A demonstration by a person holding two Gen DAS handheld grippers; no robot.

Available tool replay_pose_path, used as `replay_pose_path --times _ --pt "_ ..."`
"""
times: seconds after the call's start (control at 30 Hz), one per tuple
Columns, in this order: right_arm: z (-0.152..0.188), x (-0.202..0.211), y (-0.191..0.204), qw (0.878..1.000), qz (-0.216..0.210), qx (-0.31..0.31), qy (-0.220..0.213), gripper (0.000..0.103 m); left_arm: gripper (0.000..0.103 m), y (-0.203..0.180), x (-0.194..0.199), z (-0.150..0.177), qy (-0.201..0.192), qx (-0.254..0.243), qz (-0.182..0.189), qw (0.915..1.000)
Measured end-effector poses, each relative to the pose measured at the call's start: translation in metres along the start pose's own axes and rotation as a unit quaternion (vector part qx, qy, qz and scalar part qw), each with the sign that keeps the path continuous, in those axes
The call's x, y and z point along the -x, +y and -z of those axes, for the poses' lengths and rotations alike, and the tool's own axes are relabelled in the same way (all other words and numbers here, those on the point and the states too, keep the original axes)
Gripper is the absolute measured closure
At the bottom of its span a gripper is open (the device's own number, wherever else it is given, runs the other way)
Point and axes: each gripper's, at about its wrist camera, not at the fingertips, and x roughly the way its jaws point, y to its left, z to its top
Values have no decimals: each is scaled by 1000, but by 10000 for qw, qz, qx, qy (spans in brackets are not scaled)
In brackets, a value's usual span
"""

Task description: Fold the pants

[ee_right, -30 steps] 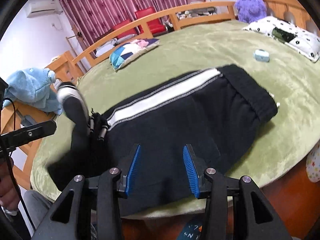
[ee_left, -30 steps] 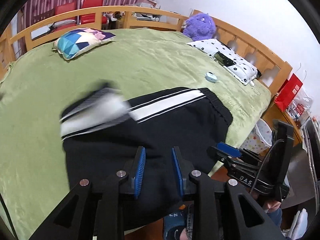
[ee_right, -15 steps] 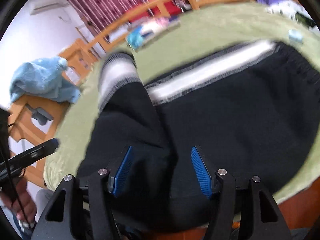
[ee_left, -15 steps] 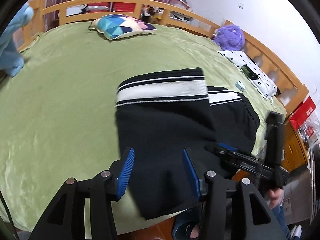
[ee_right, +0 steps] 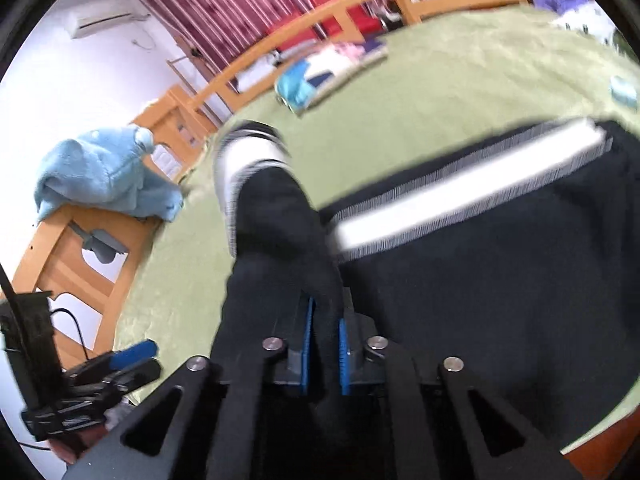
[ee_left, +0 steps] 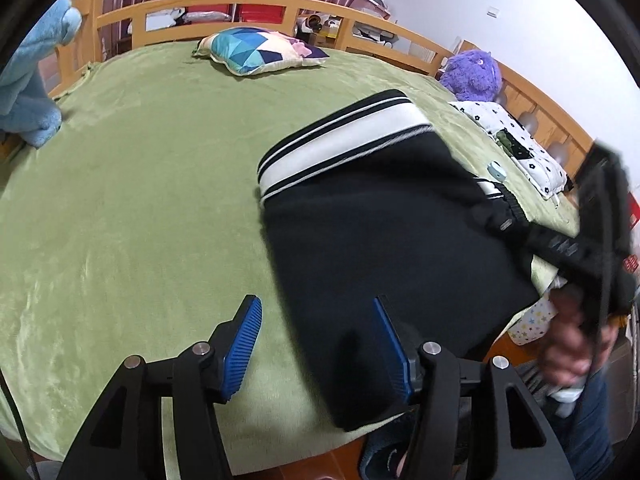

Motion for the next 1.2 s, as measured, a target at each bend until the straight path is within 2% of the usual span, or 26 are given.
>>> replay_pose_path --times 0.17,0.27,0.37,0.47,0.5,0.57,0.6,0.67,0.77,0.8,0.87,0.93,1.0,1.07,1.13,1.2 --pt "-32 51 -24 9990 170 193 -368 94 48 -11 -5 -6 38 -47 -79 10000" --pt "-58 90 -54 9954 508 350 -729 94 48 -18 -11 -15 67 42 -18 10000" --pt "-74 115 -94 9903 1013 392 -870 94 48 -30 -20 -24 94 104 118 9998" --pt "-75 114 -157 9848 1624 84 -615 93 48 -45 -35 -30 210 126 306 9992" --pt "-67 104 -188 9815 1864 -189 -392 92 48 -50 -39 -31 242 126 363 9990" --pt "-55 85 -221 9775 2074 -375 93 82 48 -62 -50 -32 324 115 488 9982" --pt "-45 78 -236 9784 2009 -414 261 80 48 -69 -56 -32 379 96 536 9978" --pt "-38 96 -242 9814 1849 -498 -126 75 48 -82 -62 -31 438 49 658 9969" --pt "-34 120 -232 9845 1610 -364 -597 75 48 -102 -74 -24 619 -47 881 9942" --pt "-30 123 -227 9864 1521 -184 -591 74 48 -107 -80 -19 716 -75 941 9930" --pt "-27 112 -218 9865 1607 102 -284 71 48 -119 -99 -3 1086 -132 1040 9885" --pt "-16 90 -215 9768 2083 505 36 71 45 -127 -119 16 1371 -150 1054 9848" --pt "-8 82 -212 9721 2221 745 70 71 41 -129 -123 20 1320 -178 1018 9858" --pt "-16 90 -210 9734 2110 865 208 70 42 -128 -119 11 1346 -203 1102 9845" --pt "-24 103 -213 9768 2005 744 96 69 43 -122 -112 0 1164 -121 1074 9873" --pt "-41 108 -218 9794 1920 604 -158 53 43 -117 -108 -13 884 -130 865 9922"
